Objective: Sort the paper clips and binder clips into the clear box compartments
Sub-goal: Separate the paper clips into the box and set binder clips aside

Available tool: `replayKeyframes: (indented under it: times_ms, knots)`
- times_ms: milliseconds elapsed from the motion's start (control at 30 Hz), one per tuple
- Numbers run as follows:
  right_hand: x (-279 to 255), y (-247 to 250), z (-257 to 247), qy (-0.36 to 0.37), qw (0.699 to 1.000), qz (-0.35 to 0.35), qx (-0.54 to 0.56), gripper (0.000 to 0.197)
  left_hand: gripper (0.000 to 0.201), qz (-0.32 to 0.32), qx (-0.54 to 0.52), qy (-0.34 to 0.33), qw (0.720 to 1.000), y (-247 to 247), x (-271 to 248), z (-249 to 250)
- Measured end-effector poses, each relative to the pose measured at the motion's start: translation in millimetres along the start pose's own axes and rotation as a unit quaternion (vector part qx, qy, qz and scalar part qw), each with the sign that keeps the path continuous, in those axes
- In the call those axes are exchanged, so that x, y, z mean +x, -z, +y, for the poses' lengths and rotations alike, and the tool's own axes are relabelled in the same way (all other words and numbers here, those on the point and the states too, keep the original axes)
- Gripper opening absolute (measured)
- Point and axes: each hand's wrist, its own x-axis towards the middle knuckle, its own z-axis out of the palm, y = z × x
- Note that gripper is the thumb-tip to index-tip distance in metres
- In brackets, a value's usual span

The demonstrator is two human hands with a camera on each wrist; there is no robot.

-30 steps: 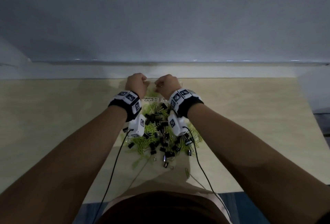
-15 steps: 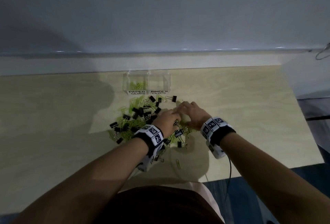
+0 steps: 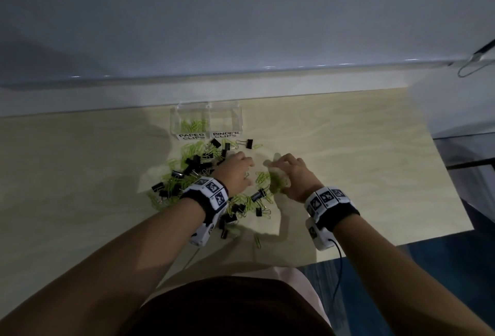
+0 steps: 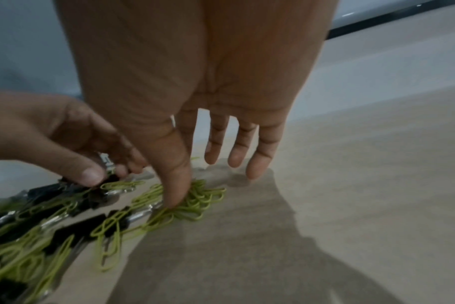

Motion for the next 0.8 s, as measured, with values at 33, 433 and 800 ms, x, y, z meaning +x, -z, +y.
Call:
replayKeyframes:
  times_ms: [33, 433, 800]
  knots:
    - [2, -1, -3, 0.003, 1.0, -0.024, -0.019, 0.065, 0.049, -0.017, 0.014, 0.006, 1.0, -3, 4, 7]
    - [11, -14, 1, -0.039, 0.995, 0.056, 0.077, 0.011, 0.017, -0.034, 0.044, 0.051, 0.997, -16, 25, 44]
    - [14, -26, -5, -0.095, 0.99, 0.052, 0.094, 0.014, 0.009, -0.026, 0.005, 0.055, 0.998, -12, 17, 28]
